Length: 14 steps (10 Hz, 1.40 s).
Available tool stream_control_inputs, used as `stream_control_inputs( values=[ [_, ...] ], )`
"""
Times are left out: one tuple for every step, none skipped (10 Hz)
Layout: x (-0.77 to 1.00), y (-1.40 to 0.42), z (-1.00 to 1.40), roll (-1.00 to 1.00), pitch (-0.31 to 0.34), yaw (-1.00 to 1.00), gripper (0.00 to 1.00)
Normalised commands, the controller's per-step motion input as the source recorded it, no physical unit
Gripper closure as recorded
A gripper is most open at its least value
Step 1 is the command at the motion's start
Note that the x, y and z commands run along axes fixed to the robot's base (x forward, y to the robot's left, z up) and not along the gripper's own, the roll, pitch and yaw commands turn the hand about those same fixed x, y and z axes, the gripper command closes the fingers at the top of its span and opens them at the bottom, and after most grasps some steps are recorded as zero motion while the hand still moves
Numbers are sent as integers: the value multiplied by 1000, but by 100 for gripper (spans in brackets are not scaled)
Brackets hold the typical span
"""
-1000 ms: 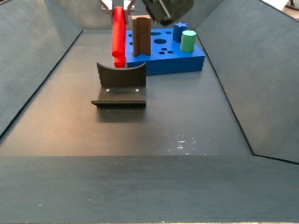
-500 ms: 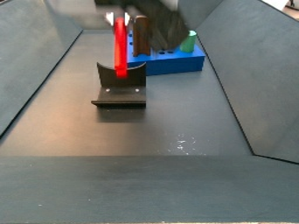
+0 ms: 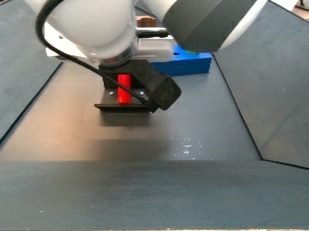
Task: Pick up the square-circle object. Move up. Place the square-circle object on the fixture. Regrasp the square-circle object. Move to above the board. Insert the square-circle object.
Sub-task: Place the square-circle object on the fixture, then regrasp the square-circle object.
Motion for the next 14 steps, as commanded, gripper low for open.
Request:
stream_control_inputs(
  values=[
    [121, 139, -785, -120, -8, -109, 100],
    [121, 139, -785, -120, -8, -109, 100],
    [101, 147, -794, -109, -12, -101, 100],
    [107, 148, -783, -112, -16, -101, 100],
    [101, 140, -788, -113, -12, -98, 100],
    [91, 125, -796, -115, -5, -86, 100],
    [86, 122, -796, -114, -3, -78, 100],
    [0, 0, 0, 0, 0, 0, 0],
    [0, 0, 1000, 34, 2, 81, 0],
    [-1, 3, 1000, 37, 2, 83, 0],
    [-19, 3, 1000, 37, 11, 76, 0],
    [-31, 3, 1000, 31, 21, 63, 0],
    [-43, 7, 1000, 19, 33, 46, 0],
    [-42, 7, 884, 12, 43, 35, 0]
  ],
)
